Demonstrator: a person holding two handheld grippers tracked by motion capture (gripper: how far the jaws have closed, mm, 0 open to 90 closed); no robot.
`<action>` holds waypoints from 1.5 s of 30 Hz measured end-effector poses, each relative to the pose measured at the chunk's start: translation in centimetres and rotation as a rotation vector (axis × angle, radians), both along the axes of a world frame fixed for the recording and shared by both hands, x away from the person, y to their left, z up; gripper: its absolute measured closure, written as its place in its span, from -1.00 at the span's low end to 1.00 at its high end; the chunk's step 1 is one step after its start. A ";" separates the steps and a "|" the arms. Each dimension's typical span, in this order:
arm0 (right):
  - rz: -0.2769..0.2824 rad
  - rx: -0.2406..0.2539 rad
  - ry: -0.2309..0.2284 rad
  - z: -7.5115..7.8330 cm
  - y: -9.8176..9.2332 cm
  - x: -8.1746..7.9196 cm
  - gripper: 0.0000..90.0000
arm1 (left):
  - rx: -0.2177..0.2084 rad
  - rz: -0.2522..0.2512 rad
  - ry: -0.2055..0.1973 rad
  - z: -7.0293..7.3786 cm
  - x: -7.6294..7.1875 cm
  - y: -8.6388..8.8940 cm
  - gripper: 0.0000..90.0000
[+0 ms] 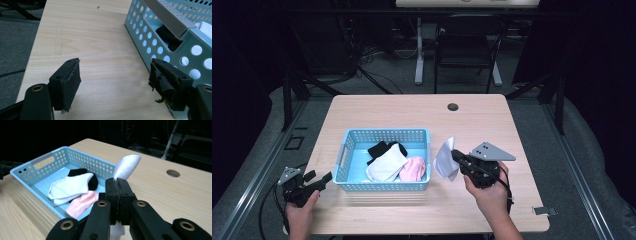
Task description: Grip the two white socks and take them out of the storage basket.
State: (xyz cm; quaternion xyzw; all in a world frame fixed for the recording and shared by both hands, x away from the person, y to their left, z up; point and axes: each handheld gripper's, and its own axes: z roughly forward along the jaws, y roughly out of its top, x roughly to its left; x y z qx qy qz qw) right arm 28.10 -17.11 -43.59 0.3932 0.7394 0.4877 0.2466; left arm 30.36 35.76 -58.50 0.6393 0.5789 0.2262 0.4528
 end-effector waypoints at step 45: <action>-0.289 0.041 0.246 -11.0 -7.6 2.8 0.75 | -0.003 -0.002 0.004 0.0 0.0 0.0 -0.45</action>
